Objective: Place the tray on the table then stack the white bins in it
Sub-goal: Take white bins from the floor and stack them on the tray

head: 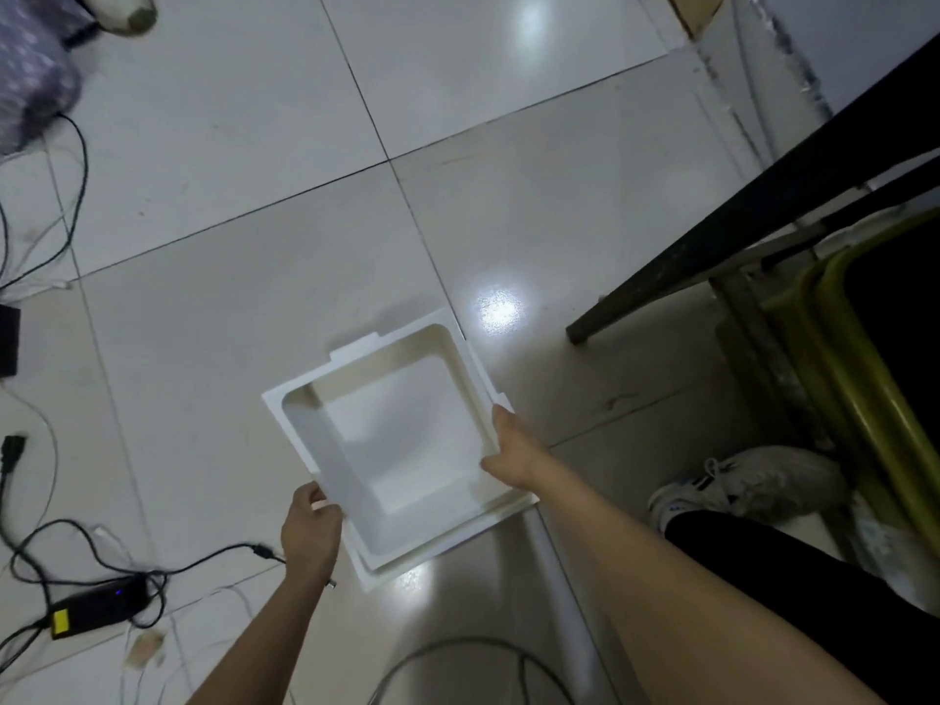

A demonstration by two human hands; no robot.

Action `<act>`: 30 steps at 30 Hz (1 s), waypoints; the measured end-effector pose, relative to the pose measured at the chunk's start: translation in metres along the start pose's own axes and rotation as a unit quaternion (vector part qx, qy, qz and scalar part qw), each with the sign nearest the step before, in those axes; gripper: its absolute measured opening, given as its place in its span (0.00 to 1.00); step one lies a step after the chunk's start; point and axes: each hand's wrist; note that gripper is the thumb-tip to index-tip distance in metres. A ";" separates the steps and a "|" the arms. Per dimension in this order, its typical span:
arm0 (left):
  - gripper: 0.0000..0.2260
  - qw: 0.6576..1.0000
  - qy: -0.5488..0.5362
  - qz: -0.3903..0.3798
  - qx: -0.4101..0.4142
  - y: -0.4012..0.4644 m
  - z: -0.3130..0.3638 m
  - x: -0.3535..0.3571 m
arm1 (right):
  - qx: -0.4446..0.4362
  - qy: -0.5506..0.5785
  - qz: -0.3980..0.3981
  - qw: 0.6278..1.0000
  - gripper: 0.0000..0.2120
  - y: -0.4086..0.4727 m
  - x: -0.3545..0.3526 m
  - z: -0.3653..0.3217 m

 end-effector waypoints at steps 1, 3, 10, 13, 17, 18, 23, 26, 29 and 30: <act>0.18 1.000 -0.007 0.013 0.014 -0.004 0.001 0.000 | -0.002 0.010 0.002 1.000 0.35 -0.002 0.000 0.001; 0.16 0.998 -0.031 0.042 0.041 -0.013 0.003 -0.002 | -0.009 0.019 0.018 1.000 0.34 -0.010 -0.003 0.003; 0.14 0.980 -0.085 0.109 0.141 -0.040 0.032 -0.020 | -0.024 0.025 0.164 0.986 0.30 -0.049 -0.013 -0.012; 0.15 0.969 -0.104 0.129 0.185 -0.063 0.056 -0.039 | -0.043 0.031 0.224 0.973 0.28 -0.066 -0.028 -0.031; 0.14 0.954 -0.120 0.145 0.233 -0.095 0.096 -0.079 | -0.081 0.010 0.275 0.958 0.24 -0.097 -0.068 -0.076; 0.15 0.952 -0.115 0.150 0.241 -0.102 0.106 -0.092 | -0.089 0.008 0.284 0.955 0.22 -0.105 -0.079 -0.089; 0.15 0.938 -0.105 0.146 0.295 -0.150 0.156 -0.169 | -0.146 0.018 0.338 0.929 0.20 -0.158 -0.130 -0.156; 0.15 0.919 -0.085 0.147 0.354 -0.184 0.185 -0.222 | -0.171 0.011 0.378 0.910 0.16 -0.197 -0.155 -0.194; 0.16 0.905 -0.080 0.137 0.396 -0.224 0.209 -0.272 | -0.191 0.021 0.415 0.889 0.19 -0.240 -0.178 -0.230; 0.15 0.899 -0.080 0.135 0.410 -0.237 0.215 -0.289 | -0.201 0.039 0.428 0.880 0.20 -0.255 -0.185 -0.241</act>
Point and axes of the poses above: each hand's wrist, its own y-axis towards the middle knuckle, its own x-axis out of the palm, z = x × y, and after that the axes turned 15 degrees about -x, right-handed
